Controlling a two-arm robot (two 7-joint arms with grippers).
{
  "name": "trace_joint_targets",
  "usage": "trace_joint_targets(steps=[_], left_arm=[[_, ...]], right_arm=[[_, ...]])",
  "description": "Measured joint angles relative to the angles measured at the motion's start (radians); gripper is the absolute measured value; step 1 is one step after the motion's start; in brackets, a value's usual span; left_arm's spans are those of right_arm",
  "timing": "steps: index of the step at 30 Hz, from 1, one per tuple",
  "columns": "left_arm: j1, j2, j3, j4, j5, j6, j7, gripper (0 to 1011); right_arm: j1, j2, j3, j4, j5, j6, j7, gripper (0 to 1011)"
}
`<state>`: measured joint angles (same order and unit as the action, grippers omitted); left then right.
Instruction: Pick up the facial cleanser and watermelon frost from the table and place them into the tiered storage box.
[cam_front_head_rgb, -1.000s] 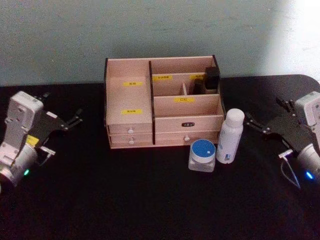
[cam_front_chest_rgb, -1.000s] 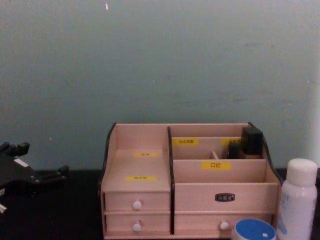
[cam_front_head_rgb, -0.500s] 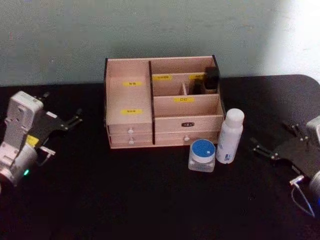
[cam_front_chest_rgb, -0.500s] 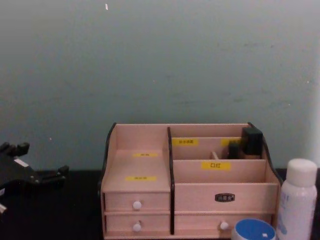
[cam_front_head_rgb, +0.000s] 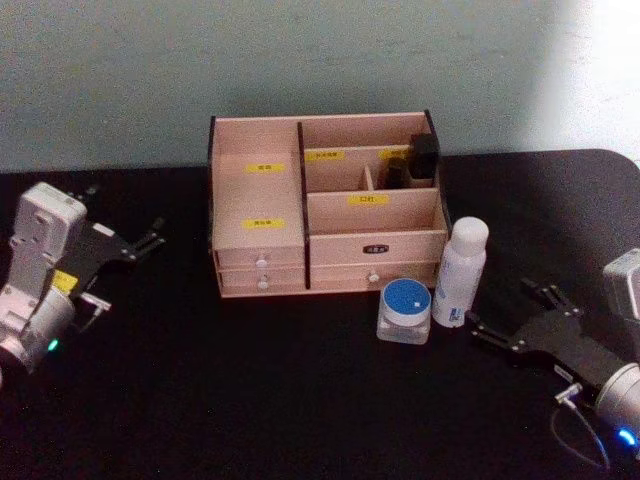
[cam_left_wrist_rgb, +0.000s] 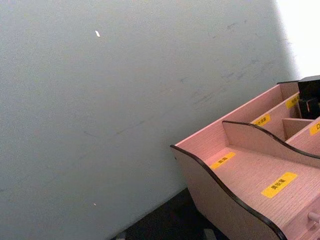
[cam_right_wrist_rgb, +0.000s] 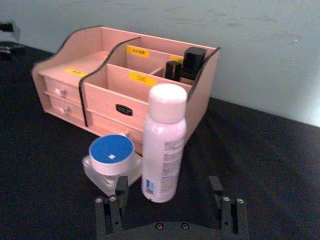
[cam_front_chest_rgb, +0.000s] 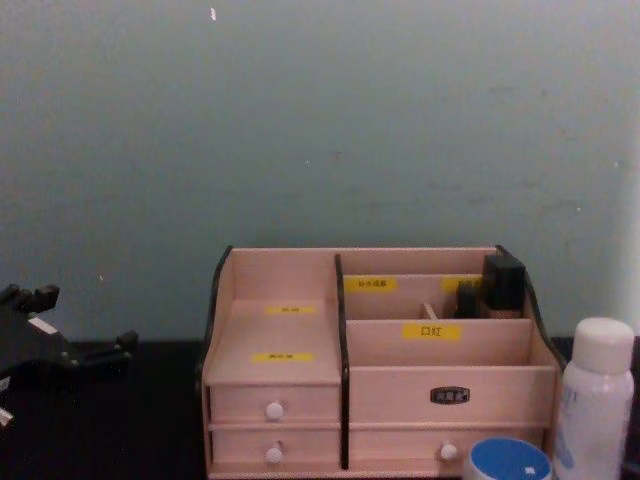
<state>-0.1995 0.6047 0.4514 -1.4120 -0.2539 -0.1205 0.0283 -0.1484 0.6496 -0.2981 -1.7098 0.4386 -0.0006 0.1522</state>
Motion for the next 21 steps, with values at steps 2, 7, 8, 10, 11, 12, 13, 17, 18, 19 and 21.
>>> trace_joint_targets(steps=[2,7,8,10,11,12,13,17,18,19,21], left_arm=[[0.000,0.000,0.000,0.000,0.000,0.000,0.000,1001],[0.000,0.000,0.000,0.000,0.000,0.000,0.000,1001],[0.000,0.000,0.000,0.000,0.000,0.000,0.000,1001],[0.000,0.000,0.000,0.000,0.000,0.000,0.000,1001],[0.000,0.000,0.000,0.000,0.000,0.000,0.000,1001],[0.000,0.000,0.000,0.000,0.000,0.000,0.000,1001],[0.000,0.000,0.000,0.000,0.000,0.000,0.000,1001],[0.000,0.000,0.000,0.000,0.000,0.000,0.000,1001],[0.000,0.000,0.000,0.000,0.000,0.000,0.000,1001],[0.000,0.000,0.000,0.000,0.000,0.000,0.000,1001],[0.000,0.000,0.000,0.000,0.000,0.000,0.000,1001]], right_arm=[[0.007,-0.016,0.001,0.007,0.012,0.010,0.011,1002],[0.036,-0.050,-0.001,0.032,0.020,0.037,0.024,1002],[0.042,-0.055,-0.002,0.037,0.020,0.041,0.026,1002],[0.064,-0.073,-0.006,0.054,0.018,0.048,0.033,1002],[0.069,-0.077,-0.007,0.058,0.016,0.049,0.034,1002],[0.082,-0.087,-0.008,0.069,0.013,0.051,0.039,1002],[0.089,-0.092,-0.009,0.075,0.011,0.051,0.042,1002],[0.121,-0.113,-0.014,0.103,-0.007,0.051,0.053,1002],[0.132,-0.121,-0.016,0.114,-0.016,0.049,0.056,1002],[0.137,-0.124,-0.016,0.118,-0.020,0.049,0.057,1002],[0.146,-0.131,-0.017,0.128,-0.028,0.046,0.060,1002]])
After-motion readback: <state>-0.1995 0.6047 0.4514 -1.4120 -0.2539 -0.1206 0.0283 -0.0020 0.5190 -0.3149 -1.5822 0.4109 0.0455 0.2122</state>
